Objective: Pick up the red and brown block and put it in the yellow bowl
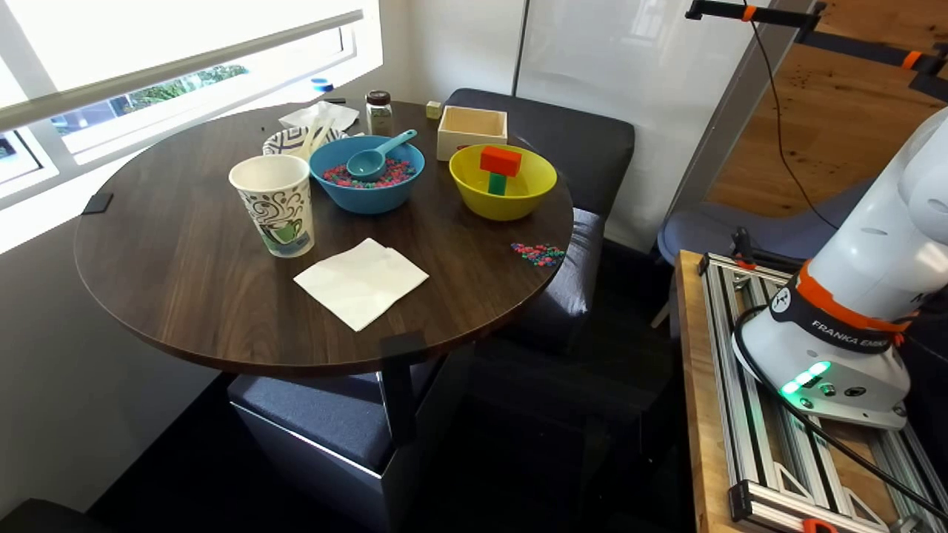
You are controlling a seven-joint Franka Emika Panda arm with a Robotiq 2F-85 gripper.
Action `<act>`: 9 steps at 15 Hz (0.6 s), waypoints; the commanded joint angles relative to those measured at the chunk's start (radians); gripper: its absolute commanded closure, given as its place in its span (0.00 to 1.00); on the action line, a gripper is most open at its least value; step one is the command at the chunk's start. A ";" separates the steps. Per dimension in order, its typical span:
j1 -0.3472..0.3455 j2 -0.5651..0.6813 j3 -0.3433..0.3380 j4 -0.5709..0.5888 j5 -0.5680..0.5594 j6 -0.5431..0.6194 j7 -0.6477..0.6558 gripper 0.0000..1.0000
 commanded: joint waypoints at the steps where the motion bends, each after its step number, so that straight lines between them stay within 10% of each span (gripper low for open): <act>1: 0.108 -0.162 -0.035 -0.243 -0.029 0.226 0.008 0.91; 5: 0.199 -0.289 -0.030 -0.457 -0.095 0.376 0.053 0.91; 6: 0.206 -0.186 -0.064 -0.318 -0.081 0.339 0.036 0.91; 7: 0.223 -0.204 -0.065 -0.348 -0.085 0.347 0.043 0.66; 9: 0.231 -0.203 -0.076 -0.340 -0.084 0.346 0.042 0.66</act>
